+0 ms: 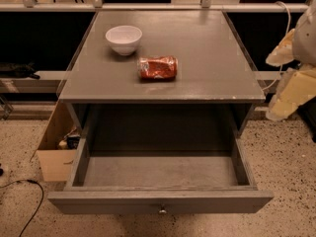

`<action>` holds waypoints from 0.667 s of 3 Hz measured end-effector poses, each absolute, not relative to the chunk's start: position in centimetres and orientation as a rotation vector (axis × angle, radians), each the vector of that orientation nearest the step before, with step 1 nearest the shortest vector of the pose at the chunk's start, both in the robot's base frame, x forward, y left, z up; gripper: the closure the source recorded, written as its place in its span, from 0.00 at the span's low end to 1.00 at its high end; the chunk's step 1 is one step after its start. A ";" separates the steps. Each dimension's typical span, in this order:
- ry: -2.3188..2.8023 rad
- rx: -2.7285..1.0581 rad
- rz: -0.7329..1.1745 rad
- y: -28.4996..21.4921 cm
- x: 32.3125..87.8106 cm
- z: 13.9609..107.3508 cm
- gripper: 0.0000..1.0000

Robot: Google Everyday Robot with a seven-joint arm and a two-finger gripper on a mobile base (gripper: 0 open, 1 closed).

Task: Close top drawer

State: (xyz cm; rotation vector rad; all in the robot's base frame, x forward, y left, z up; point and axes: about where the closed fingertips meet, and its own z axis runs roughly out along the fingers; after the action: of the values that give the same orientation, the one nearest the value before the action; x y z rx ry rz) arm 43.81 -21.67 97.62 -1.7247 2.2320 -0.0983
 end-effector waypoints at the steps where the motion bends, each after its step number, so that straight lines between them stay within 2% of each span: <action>1: 2.232 -1.725 -0.098 -21.7 43.8 97.6 0.46; 2: 2.237 -1.712 -0.091 -21.8 43.5 97.5 0.77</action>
Offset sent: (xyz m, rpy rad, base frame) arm -0.0050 -0.0048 -0.0035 -0.0014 0.0065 -0.0111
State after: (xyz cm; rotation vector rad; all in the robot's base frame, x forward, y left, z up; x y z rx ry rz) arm 43.49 -21.83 97.55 -1.7123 2.2368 -0.0913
